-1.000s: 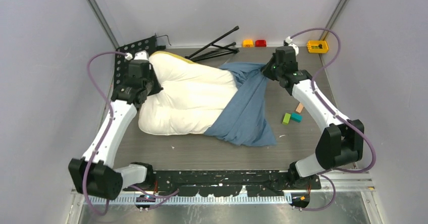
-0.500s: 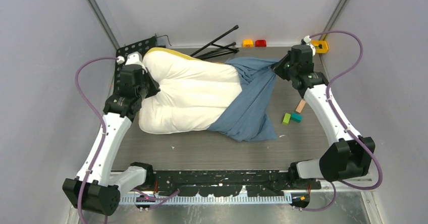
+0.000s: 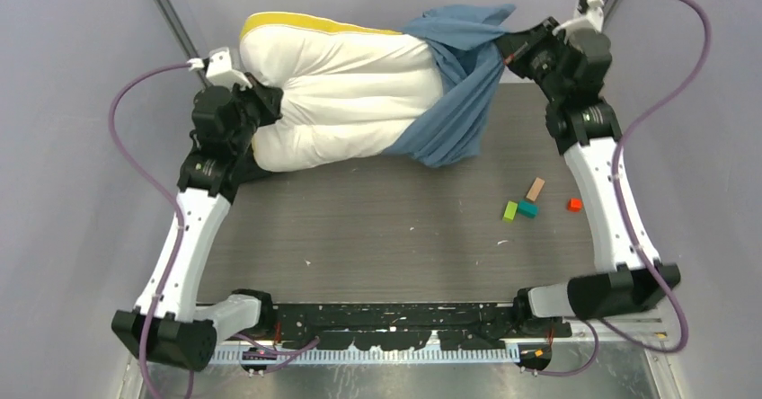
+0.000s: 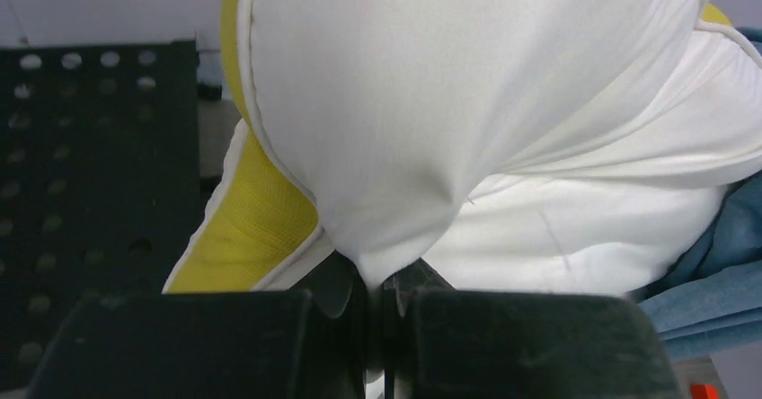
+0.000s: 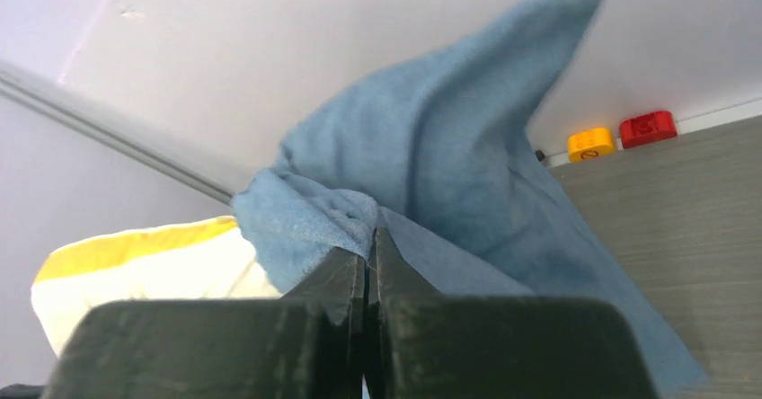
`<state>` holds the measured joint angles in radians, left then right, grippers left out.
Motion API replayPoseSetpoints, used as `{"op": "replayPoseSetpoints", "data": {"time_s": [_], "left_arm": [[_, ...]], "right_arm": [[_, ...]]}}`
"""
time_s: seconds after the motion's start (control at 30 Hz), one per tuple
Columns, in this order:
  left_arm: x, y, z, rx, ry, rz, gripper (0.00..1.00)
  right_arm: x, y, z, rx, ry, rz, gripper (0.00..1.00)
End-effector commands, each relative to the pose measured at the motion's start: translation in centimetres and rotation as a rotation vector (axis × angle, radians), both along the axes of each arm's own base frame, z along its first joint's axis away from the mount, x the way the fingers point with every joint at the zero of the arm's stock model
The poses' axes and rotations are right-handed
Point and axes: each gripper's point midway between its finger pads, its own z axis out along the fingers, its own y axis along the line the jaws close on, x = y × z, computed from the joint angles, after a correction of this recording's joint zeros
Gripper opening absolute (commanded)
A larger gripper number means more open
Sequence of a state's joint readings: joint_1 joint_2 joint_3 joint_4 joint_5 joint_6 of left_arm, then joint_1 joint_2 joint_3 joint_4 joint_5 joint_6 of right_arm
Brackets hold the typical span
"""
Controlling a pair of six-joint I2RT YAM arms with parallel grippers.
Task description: Remove the pillowcase from the pillow
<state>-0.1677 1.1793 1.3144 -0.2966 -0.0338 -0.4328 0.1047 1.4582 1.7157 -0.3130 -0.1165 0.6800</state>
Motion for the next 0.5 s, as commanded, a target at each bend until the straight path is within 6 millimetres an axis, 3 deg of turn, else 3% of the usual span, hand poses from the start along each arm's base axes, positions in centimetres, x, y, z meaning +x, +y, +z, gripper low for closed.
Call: {"op": "replayPoseSetpoints", "data": {"time_s": [0.0, 0.03, 0.07, 0.1, 0.13, 0.17, 0.2, 0.23, 0.27, 0.37, 0.47], "left_arm": [[-2.0, 2.2, 1.5, 0.027, -0.157, 0.065, 0.01], [-2.4, 2.3, -1.3, 0.040, -0.111, 0.064, 0.10], [-3.0, 2.5, -3.9, 0.049, -0.077, 0.072, 0.22], [-4.1, 2.9, -7.8, 0.054, -0.029, 0.094, 0.35], [-5.0, 3.2, -9.9, 0.042, -0.010, 0.127, 0.47], [-6.0, 3.6, -12.2, 0.027, 0.019, 0.163, 0.65], [-7.0, 3.8, -13.9, 0.008, 0.043, 0.184, 0.91], [-7.9, 4.1, -14.8, -0.006, 0.061, 0.202, 0.99], [-9.1, 4.5, -15.7, -0.008, 0.093, 0.217, 1.00], [-11.4, 5.8, -14.3, 0.001, 0.088, 0.262, 1.00], [-12.8, 5.5, -10.5, 0.030, 0.013, 0.208, 1.00]], "right_arm": [[-6.7, -2.9, 5.0, 0.054, -0.297, -0.096, 0.00], [-7.6, -3.4, 3.1, 0.077, -0.293, -0.125, 0.00], [-7.7, -4.1, -2.2, 0.096, -0.222, -0.170, 0.01], [-8.3, -4.6, -5.1, 0.129, -0.207, -0.195, 0.06], [-8.9, -4.8, -8.2, 0.148, -0.172, -0.209, 0.14], [-9.4, -4.9, -11.8, 0.159, -0.112, -0.219, 0.25], [-10.1, -4.8, -14.6, 0.159, -0.060, -0.214, 0.35], [-10.7, -4.4, -17.0, 0.150, -0.009, -0.197, 0.39], [-11.3, -4.2, -19.0, 0.135, 0.035, -0.182, 0.42], [-13.0, -4.2, -21.9, 0.097, 0.108, -0.174, 0.47], [-14.1, -4.8, -22.9, 0.069, 0.124, -0.196, 0.46]]}}
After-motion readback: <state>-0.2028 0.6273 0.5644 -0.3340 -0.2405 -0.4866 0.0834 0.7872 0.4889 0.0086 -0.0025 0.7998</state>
